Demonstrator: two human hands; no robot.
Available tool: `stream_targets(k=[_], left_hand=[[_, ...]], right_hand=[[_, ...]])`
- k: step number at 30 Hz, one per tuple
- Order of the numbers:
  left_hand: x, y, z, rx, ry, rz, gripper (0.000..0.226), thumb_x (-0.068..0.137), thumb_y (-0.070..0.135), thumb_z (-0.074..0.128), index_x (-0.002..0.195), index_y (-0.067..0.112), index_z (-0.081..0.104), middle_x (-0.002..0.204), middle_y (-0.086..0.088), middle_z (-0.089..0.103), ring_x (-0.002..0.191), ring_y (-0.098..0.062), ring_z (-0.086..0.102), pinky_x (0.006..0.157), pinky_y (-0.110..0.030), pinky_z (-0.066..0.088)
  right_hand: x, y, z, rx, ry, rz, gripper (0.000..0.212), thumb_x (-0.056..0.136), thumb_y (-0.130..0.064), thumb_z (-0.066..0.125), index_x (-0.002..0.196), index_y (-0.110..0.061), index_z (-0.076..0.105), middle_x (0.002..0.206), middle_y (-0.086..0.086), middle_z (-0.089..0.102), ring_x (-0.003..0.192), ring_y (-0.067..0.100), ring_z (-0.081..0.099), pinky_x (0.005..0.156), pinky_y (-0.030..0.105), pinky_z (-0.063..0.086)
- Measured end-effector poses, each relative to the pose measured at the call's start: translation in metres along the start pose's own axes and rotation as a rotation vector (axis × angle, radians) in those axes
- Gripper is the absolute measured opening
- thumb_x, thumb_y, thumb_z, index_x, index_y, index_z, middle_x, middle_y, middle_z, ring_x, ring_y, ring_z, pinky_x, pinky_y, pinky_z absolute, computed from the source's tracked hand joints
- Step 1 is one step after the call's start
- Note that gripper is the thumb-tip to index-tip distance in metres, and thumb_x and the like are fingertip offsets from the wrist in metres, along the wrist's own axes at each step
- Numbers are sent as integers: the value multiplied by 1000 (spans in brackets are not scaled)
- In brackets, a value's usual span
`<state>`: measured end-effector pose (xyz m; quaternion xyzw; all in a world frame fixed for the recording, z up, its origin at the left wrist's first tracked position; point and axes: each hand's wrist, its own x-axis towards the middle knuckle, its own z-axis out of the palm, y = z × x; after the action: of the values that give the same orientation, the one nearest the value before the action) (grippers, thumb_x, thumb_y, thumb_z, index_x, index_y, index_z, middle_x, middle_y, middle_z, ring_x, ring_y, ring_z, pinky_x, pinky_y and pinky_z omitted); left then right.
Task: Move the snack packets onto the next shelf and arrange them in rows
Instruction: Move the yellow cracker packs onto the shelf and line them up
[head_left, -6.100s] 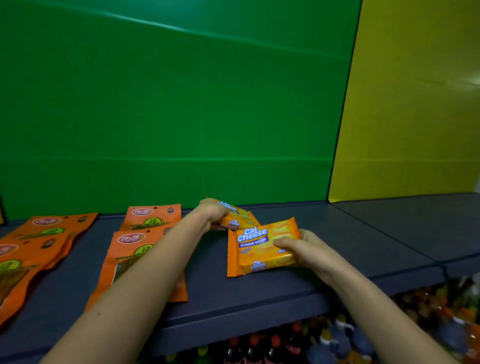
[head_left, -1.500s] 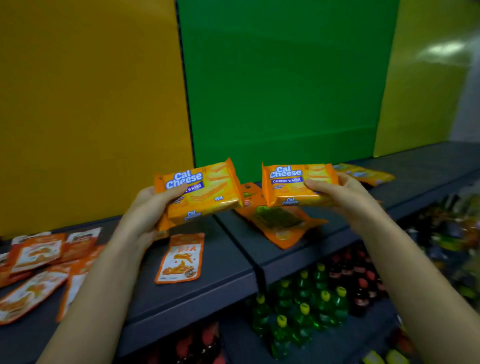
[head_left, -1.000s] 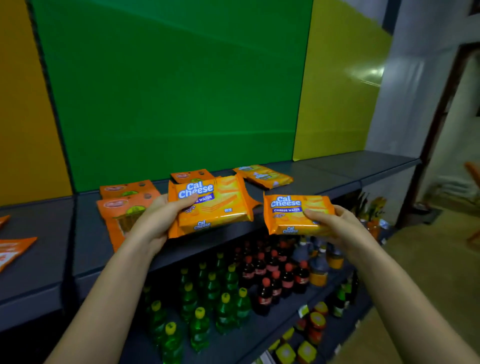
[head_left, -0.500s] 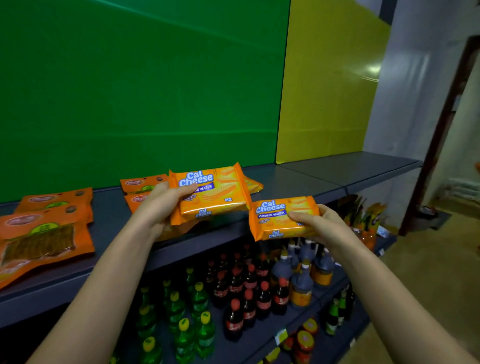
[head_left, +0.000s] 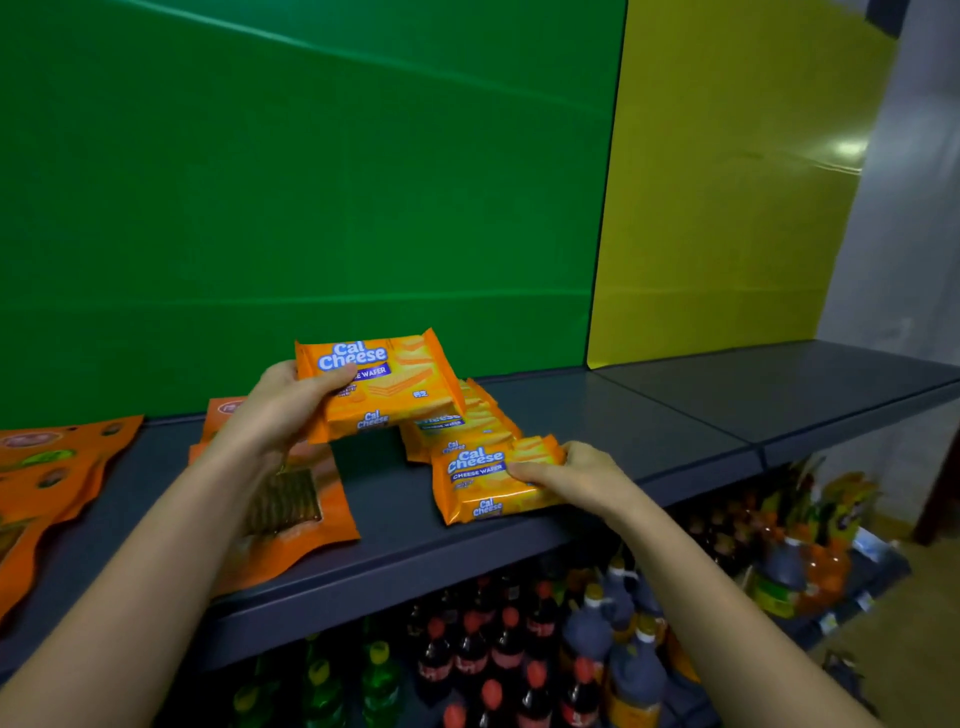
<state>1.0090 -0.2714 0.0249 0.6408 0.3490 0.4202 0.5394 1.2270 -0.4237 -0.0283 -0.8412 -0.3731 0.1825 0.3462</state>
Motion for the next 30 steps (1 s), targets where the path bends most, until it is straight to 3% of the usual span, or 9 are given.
stream_targets(k=[6, 9, 11, 13, 17, 22, 24, 26, 30], left_hand=[[9, 3, 26, 42, 49, 12, 20, 87, 18, 61, 104, 9, 58, 85, -9, 64, 43, -4, 60, 34, -10, 42], [13, 7, 47, 101, 81, 31, 10, 88, 17, 59, 97, 12, 58, 79, -9, 61, 32, 2, 53, 29, -8, 35], [19, 8, 61, 98, 89, 40, 7, 87, 17, 61, 92, 13, 60, 91, -14, 66, 41, 1, 59, 38, -11, 47], [27, 7, 75, 94, 96, 33, 22, 85, 18, 63, 104, 8, 60, 103, -15, 67, 57, -8, 65, 51, -17, 54], [42, 7, 120, 55, 86, -20, 21, 84, 18, 64, 102, 8, 60, 69, -1, 72, 45, -4, 64, 47, -17, 54], [73, 0, 196, 64, 85, -59, 31, 84, 17, 65, 107, -3, 62, 67, -1, 71, 45, -4, 62, 47, -14, 51], [88, -7, 226, 88, 110, -93, 36, 83, 19, 67, 110, -4, 60, 87, -10, 69, 57, -12, 63, 50, -16, 52], [105, -16, 252, 107, 142, -127, 43, 81, 21, 69, 113, -5, 58, 106, -17, 67, 76, -22, 63, 65, -26, 54], [131, -35, 292, 204, 248, -175, 44, 79, 22, 71, 112, -4, 57, 118, -18, 62, 95, -24, 60, 82, -33, 49]], right_hand=[[19, -4, -4, -333, -72, -133, 72, 72, -73, 51, 113, -14, 57, 124, 11, 59, 115, 32, 54, 90, 35, 44], [24, -5, -8, -460, -80, -223, 79, 74, -75, 46, 118, -10, 57, 122, 14, 60, 116, 33, 53, 91, 37, 45], [29, -2, -15, -529, -86, -281, 82, 76, -77, 40, 117, -9, 58, 123, 13, 58, 116, 34, 53, 89, 38, 44], [37, 6, -29, -578, -76, -349, 80, 79, -77, 33, 115, -11, 59, 123, 12, 58, 116, 34, 52, 87, 38, 43], [66, 34, -72, -582, -76, -444, 56, 92, -61, 27, 116, -19, 55, 126, 9, 57, 117, 32, 51, 89, 39, 40], [111, 83, -127, -587, -37, -530, 31, 95, -45, 36, 114, -29, 54, 123, 1, 59, 113, 28, 54, 84, 35, 42], [125, 100, -146, -592, -31, -544, 26, 95, -42, 37, 112, -31, 54, 120, -2, 60, 110, 26, 55, 80, 33, 41], [138, 114, -162, -574, -21, -553, 23, 95, -41, 38, 110, -32, 54, 116, -5, 61, 106, 23, 56, 76, 32, 39], [158, 133, -179, -519, -3, -567, 20, 95, -41, 40, 106, -34, 56, 107, -9, 62, 102, 19, 57, 78, 32, 42]])
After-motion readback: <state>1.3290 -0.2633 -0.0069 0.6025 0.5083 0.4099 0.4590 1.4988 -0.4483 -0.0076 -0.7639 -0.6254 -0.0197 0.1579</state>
